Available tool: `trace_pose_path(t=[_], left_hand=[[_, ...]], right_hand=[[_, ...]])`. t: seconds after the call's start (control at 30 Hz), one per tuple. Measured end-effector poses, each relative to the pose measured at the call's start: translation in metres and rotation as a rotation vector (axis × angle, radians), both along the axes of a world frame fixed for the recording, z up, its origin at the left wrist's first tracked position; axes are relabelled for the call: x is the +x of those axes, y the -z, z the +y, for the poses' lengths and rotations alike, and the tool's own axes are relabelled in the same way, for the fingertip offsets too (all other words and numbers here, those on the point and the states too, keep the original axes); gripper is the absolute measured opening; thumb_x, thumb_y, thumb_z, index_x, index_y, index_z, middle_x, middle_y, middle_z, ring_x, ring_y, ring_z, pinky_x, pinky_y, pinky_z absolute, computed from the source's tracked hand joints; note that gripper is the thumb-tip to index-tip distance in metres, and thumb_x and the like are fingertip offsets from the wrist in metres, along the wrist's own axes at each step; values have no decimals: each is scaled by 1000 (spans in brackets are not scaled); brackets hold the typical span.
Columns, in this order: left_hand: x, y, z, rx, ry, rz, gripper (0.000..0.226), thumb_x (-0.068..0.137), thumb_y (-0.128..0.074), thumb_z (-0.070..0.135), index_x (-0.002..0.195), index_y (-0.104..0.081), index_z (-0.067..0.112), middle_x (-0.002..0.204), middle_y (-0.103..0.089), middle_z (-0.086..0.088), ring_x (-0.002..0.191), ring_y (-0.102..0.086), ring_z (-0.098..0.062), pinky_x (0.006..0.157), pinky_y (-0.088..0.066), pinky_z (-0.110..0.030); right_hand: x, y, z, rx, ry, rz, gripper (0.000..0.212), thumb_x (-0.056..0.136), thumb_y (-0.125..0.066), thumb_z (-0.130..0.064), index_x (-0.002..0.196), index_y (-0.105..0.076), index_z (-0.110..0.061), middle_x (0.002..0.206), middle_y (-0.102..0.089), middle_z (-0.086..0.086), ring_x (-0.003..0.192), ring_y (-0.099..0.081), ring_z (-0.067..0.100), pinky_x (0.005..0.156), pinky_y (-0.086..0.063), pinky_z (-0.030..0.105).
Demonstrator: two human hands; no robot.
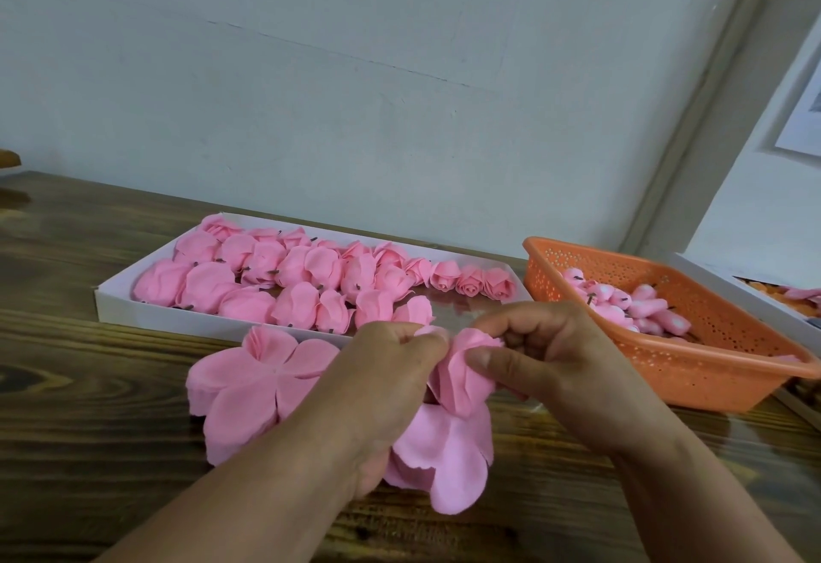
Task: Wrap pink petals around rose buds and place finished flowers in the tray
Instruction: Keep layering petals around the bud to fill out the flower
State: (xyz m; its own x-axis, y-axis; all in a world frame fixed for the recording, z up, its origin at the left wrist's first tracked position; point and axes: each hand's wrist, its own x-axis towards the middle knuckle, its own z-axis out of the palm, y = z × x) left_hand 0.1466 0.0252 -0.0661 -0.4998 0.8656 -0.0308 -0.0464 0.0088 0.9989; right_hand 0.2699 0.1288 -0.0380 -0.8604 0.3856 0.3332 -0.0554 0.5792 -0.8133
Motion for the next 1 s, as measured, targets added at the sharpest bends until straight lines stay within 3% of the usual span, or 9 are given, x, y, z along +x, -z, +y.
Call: trace_pose_path(t=[0.1, 0.27, 0.4, 0.53, 0.7, 0.8, 0.87, 0.93, 1.0], left_hand=[[-1, 2, 0, 7, 19, 45, 34, 97, -50, 31, 79, -68, 7, 84, -67, -25, 71, -55, -28, 62, -40, -38], [4, 3, 1, -7, 12, 101, 39, 98, -46, 42, 85, -71, 15, 100, -69, -23, 95, -65, -37, 93, -48, -56], [7, 1, 0, -42, -54, 137, 41, 91, -40, 59, 83, -67, 29, 92, -69, 4, 91, -60, -11, 84, -47, -32], [4, -1, 1, -64, 58, 120, 97, 58, -20, 94, 124, -61, 34, 128, -58, 11, 123, -47, -12, 108, -33, -38], [7, -9, -4, 32, 149, -30, 54, 56, -26, 91, 83, -65, 64, 132, -59, 7, 127, -51, -15, 111, -34, -46], [5, -3, -2, 44, 108, -49, 84, 52, -30, 95, 115, -57, 48, 140, -53, 5, 131, -47, -16, 113, -33, -47], [1, -2, 0, 8, 120, -79, 105, 50, -35, 99, 134, -48, 37, 143, -51, 0, 134, -45, -21, 112, -32, -50], [-3, -4, -1, -17, 151, -140, 80, 71, -44, 84, 129, -56, 30, 128, -63, -6, 123, -55, -28, 107, -37, -54], [-7, -7, -1, -1, 137, -216, 37, 96, -51, 42, 111, -68, 13, 106, -72, -16, 102, -65, -32, 95, -47, -49]], right_hand=[[-1, 1, 0, -29, -7, -5, 7, 81, -69, -18, 77, -72, -14, 62, -65, 2, 50, -51, 4, 46, -38, 13], [-5, 3, -3, -27, -8, -18, 14, 83, -65, -3, 74, -68, -12, 58, -65, -3, 47, -54, 0, 46, -39, 10], [-8, 5, -5, 3, 3, -23, 9, 83, -67, -3, 78, -64, -10, 56, -63, 0, 46, -53, 2, 45, -38, 12], [-7, 6, -4, 34, 35, -42, 21, 83, -68, -5, 100, -58, -14, 51, -54, -3, 44, -45, 4, 46, -36, 16], [-7, 5, -5, 139, 60, -77, 20, 84, -69, -7, 98, -62, -19, 51, -50, 0, 45, -41, 6, 47, -35, 24], [-6, 3, -6, 136, 50, -116, 8, 84, -68, -11, 90, -65, -15, 61, -58, 11, 51, -45, 13, 50, -38, 29], [-5, 2, -5, 128, 51, -109, 6, 84, -68, -10, 81, -66, -15, 62, -62, 8, 51, -48, 10, 49, -39, 23], [-4, 2, -2, 16, 69, -43, 11, 83, -67, -4, 75, -64, -11, 59, -61, 9, 47, -47, 8, 45, -38, 18], [-3, 3, 1, -113, 103, 31, 14, 81, -67, 1, 73, -63, -10, 56, -61, 6, 44, -47, 7, 42, -38, 17]])
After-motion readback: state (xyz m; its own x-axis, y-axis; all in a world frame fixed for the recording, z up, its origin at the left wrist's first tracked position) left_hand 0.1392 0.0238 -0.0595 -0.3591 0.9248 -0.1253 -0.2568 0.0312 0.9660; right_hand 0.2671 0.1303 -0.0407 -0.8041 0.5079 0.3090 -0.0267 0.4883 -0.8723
